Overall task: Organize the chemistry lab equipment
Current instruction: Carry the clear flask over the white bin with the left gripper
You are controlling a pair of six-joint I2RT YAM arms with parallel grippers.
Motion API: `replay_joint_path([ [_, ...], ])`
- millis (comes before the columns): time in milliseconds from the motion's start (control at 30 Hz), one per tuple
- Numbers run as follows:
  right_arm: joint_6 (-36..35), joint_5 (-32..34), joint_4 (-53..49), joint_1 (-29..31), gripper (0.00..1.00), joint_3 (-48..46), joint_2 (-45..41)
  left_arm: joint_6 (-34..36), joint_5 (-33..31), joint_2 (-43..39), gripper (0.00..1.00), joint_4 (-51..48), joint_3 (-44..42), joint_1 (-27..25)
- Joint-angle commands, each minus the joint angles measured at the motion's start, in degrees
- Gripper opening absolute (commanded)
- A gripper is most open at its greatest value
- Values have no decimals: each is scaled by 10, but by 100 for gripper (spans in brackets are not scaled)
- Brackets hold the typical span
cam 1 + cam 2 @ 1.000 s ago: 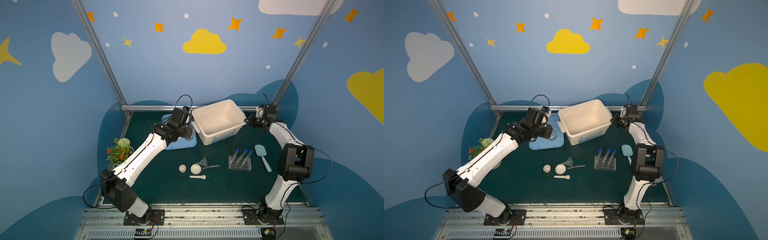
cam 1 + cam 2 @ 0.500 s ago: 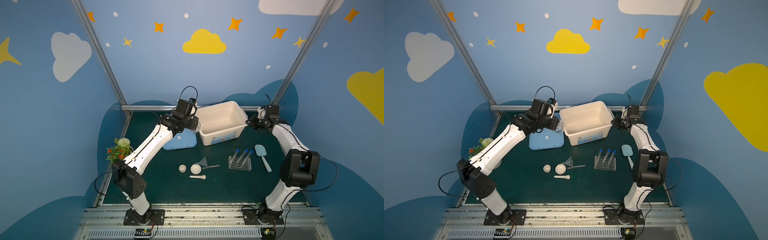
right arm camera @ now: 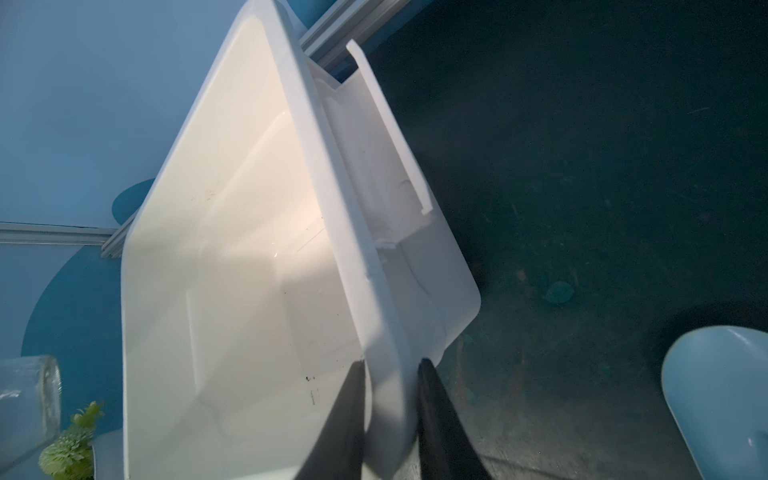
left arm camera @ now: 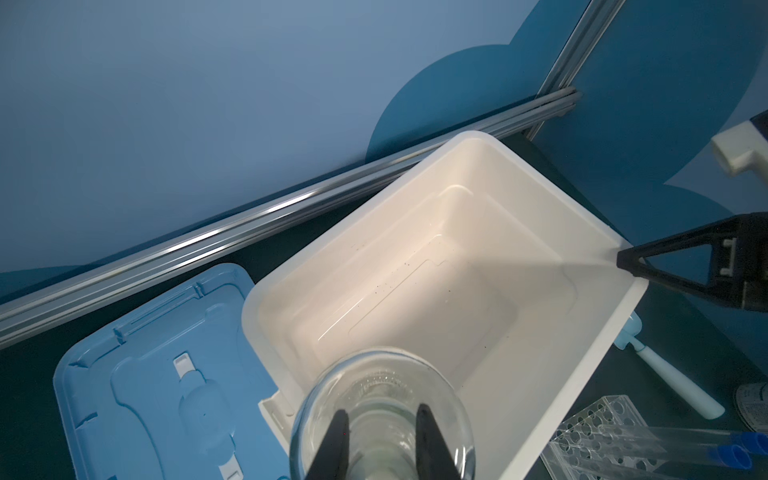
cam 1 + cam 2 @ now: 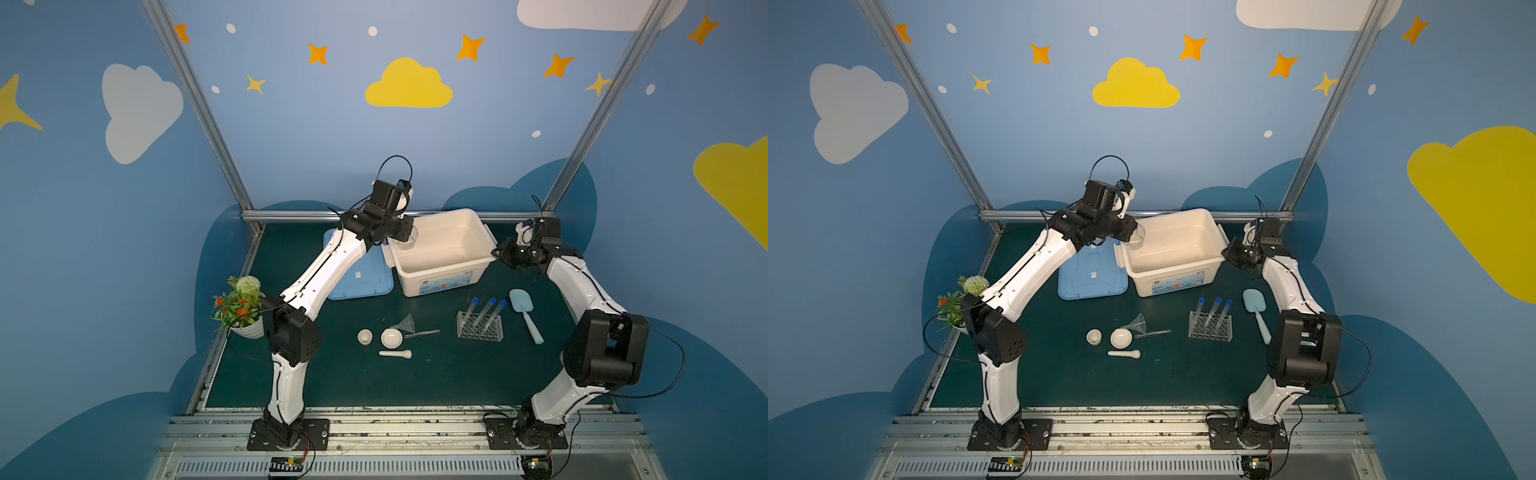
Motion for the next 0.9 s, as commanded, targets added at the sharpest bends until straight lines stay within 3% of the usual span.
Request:
replay_joint_path([
  [0,-13,-8,-22,0,22,-5,-25,21,15,48,9,-43,81,2],
  [200,-3,-8,-33,-7,22,-5,-26,34,21,141,9,-100,195,0],
  [867,-8,-24,-49,-13,21,-7,-25,138,51,213,9,-91,194,0],
])
